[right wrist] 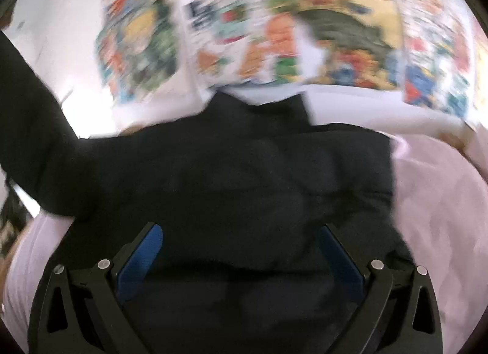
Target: Fold large clothes
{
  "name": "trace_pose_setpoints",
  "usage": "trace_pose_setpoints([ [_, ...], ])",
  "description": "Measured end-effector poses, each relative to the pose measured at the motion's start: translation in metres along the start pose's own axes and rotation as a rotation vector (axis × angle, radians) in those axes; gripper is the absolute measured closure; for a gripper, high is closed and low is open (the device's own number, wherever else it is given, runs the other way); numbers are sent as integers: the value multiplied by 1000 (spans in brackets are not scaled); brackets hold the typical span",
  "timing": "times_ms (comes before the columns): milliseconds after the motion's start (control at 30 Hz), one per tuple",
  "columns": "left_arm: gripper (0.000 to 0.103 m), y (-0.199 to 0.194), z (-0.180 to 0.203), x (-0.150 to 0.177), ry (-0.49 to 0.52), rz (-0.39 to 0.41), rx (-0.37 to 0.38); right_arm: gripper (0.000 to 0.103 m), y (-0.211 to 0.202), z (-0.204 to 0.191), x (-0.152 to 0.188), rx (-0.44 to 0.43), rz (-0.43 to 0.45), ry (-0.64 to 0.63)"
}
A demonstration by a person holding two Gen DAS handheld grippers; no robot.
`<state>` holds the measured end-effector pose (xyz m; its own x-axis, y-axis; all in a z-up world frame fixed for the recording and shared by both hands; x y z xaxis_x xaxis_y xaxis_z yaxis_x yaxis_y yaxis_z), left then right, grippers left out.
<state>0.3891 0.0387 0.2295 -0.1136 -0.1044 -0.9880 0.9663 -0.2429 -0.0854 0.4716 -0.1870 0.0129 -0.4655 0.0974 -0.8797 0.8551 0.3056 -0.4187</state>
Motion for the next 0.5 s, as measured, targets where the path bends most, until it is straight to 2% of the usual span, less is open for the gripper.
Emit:
trace_pose_setpoints([
  [100, 100, 35, 38, 16, 30, -49, 32, 0, -5, 41, -6, 18, 32, 79],
  [233, 100, 78, 76, 45, 36, -114, 62, 0, -15, 85, -12, -8, 61, 203],
  [367, 100, 117, 107, 91, 70, -189, 69, 0, -22, 117, -12, -30, 75, 311],
  [500, 100, 132, 122, 140, 106, -270, 93, 0, -25, 139, -8, -56, 88, 407],
])
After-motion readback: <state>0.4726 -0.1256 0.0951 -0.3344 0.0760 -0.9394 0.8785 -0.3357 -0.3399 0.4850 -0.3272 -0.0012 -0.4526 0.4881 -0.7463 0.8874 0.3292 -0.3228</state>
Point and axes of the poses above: each gripper's, at about its wrist camera, not at the fingertips, and y roughly the way its jaws point, z to its right, x to its underside, the point moved 6 cm from there along y, roughly the way its jaws point, and after that the axes turned 8 degrees about z, right-handed, at the moved point
